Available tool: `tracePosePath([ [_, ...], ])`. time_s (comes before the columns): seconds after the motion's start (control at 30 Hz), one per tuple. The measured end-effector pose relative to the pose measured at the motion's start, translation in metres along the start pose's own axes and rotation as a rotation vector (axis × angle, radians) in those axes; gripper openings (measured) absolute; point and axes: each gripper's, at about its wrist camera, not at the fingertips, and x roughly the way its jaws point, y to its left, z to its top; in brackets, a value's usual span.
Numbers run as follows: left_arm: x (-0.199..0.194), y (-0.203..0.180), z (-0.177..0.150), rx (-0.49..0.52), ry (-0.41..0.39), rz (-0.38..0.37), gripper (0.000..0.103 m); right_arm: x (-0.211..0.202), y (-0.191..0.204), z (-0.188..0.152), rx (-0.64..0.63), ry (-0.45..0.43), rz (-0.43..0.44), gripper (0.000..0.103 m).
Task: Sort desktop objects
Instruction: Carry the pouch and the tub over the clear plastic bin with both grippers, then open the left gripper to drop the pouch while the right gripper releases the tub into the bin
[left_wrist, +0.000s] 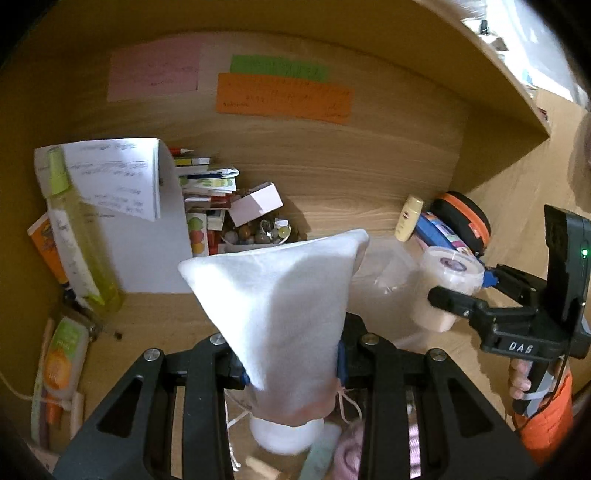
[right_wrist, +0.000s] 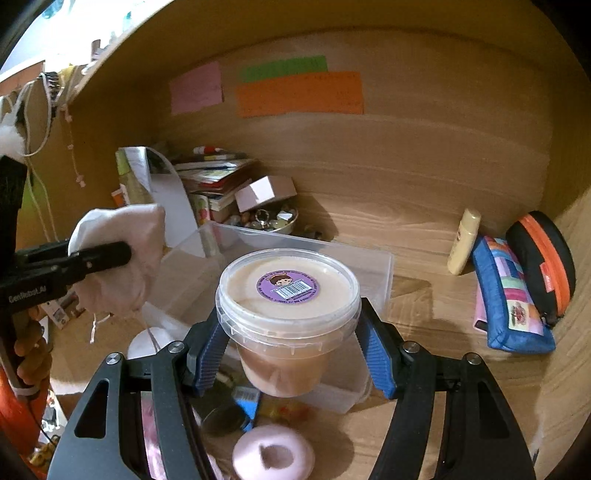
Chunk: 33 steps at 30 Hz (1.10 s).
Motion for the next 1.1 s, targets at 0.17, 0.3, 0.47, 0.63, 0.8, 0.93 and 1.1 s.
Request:
tracePosePath([
  [0.17,0.035,0.001,0.005,0.02,0.065,0.028,0.033,0.029,-0.006,0.005,0.003,0.056,-0.006,0.062],
  [0.3,0.055,0.005,0.006,0.018,0.101,0.026,0.032,0.049,-0.004,0.007,-0.011,0.097,-0.005,0.062],
  [0.47,0.073,0.004,0.005,0.038,0.122,0.03,0.032,0.069,0.0,0.005,-0.023,0.144,-0.001,0.062],
  [0.63,0.087,-0.001,-0.003,0.08,0.145,0.06,0.032,0.078,0.005,0.002,-0.043,0.172,-0.003,0.062],
  [0.8,0.094,-0.001,-0.007,0.088,0.172,0.064,0.032,0.082,0.008,-0.001,-0.054,0.185,-0.004,0.062],
  [0.93,0.096,-0.003,-0.01,0.101,0.178,0.086,0.033,0.082,0.009,-0.002,-0.057,0.185,0.002,0.062],
  [1.1,0.09,-0.006,-0.01,0.107,0.153,0.088,0.045,0.082,0.008,-0.002,-0.056,0.184,-0.008,0.063],
])
